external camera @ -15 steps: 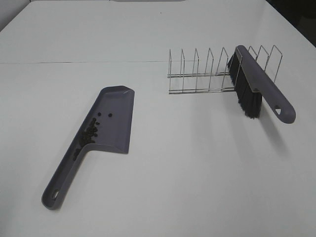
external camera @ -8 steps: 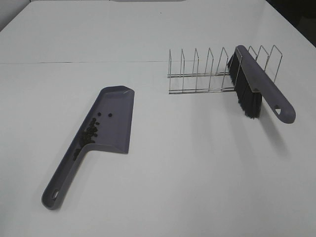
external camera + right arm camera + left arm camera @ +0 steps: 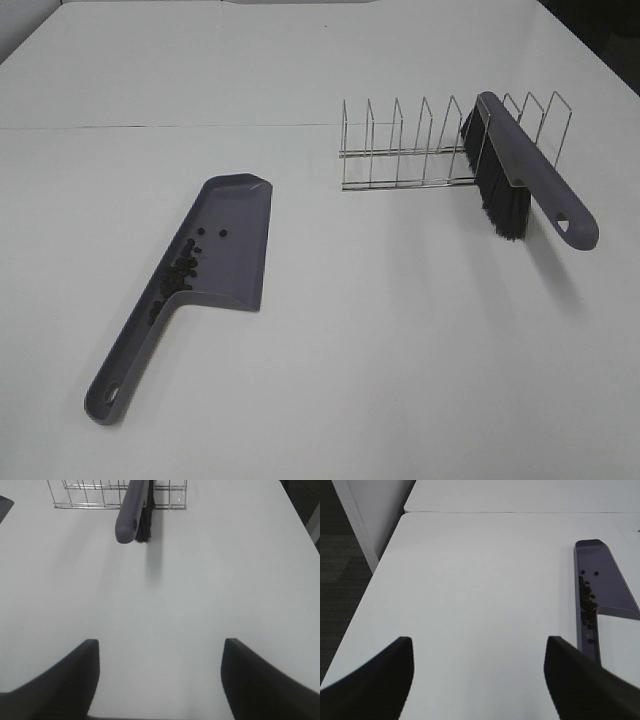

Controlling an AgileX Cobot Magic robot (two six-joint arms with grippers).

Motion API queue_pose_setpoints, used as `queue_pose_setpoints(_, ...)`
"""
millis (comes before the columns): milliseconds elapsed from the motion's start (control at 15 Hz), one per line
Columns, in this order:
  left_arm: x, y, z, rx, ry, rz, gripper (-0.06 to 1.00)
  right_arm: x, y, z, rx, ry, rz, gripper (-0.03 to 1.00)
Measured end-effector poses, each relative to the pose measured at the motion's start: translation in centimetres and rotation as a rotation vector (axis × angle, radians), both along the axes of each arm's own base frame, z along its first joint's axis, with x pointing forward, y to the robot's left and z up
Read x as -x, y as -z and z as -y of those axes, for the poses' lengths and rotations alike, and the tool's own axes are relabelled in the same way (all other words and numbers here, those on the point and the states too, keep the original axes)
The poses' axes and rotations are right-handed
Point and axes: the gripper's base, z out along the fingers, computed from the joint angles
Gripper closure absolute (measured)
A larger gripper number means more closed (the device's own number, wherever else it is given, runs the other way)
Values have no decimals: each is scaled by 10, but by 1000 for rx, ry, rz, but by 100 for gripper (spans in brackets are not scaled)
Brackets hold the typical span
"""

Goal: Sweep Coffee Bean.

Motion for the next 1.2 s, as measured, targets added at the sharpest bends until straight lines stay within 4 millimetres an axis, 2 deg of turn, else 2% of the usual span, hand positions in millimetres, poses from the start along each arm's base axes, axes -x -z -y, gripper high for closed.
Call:
queue_pose_setpoints(200, 1, 0, 5, 29, 46, -1, 29, -3, 2, -2, -15, -11, 17, 37)
queue_pose_setpoints(600, 2, 0, 15, -17, 194, 8, 29, -3, 2, -2, -17, -15, 17, 37)
queue_pose_setpoints(800, 2, 0, 15, -18, 195, 8, 29, -3, 2, -2, -18, -17, 17, 37)
queue_pose_setpoints(1200, 1, 0, 16, -19, 67, 7, 29, -3, 2, -2, -18, -17, 17, 37)
